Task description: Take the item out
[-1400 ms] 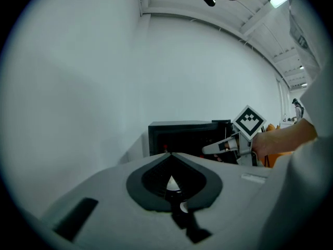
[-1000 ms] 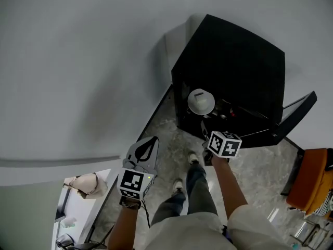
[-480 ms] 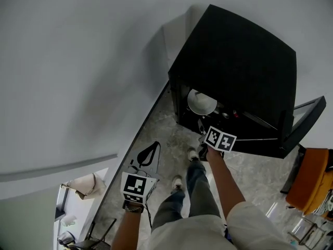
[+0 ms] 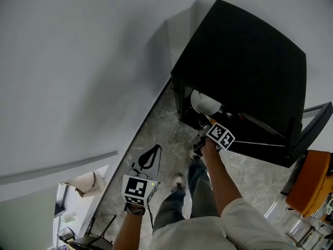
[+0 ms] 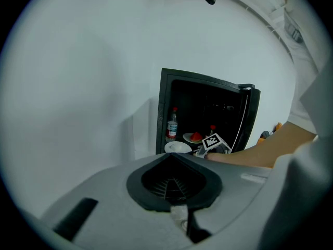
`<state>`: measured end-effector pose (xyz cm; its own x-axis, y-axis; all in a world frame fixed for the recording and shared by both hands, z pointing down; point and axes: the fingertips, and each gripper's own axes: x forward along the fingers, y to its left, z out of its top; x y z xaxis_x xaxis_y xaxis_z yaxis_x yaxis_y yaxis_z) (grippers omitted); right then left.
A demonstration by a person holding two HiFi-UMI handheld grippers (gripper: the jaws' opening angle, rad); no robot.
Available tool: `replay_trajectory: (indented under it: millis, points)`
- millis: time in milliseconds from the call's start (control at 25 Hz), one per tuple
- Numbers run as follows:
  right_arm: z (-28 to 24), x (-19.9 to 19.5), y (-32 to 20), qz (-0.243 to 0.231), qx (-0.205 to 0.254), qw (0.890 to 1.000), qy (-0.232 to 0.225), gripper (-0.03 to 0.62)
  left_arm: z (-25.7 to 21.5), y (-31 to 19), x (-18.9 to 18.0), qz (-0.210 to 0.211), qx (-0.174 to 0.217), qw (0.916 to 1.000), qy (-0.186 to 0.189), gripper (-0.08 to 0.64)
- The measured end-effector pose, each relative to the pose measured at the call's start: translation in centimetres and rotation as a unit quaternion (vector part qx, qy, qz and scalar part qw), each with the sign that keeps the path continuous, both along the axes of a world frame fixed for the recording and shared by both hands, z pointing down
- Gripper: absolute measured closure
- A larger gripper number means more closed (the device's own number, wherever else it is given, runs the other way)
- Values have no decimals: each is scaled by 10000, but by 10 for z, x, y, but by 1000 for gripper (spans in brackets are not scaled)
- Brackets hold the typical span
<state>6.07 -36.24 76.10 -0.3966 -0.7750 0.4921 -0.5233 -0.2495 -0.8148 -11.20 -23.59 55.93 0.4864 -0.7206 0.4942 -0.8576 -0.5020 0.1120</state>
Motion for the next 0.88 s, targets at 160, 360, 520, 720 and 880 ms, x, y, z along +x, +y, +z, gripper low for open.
replay_trajectory:
  millis: [160, 360, 520, 720, 880]
  points:
    - [5, 0, -10, 389, 69, 9973, -623, 453, 2, 1, 1, 19, 34, 10000, 64, 557]
    - [7, 5, -21, 752, 172, 9909, -1107, 439, -3, 2, 9, 193, 180, 9995, 172, 557]
    - [18, 10, -27, 1093, 67, 9843, -1386, 453, -1, 2, 14, 299, 238, 9992, 95, 557]
    - [20, 14, -36, 1212, 66, 9791, -1632, 484, 4, 2, 15, 175, 161, 9997, 113, 557]
    - [20, 13, -36, 1385, 35, 9703, -1982, 510, 4, 4, 17, 205, 159, 9996, 80, 557]
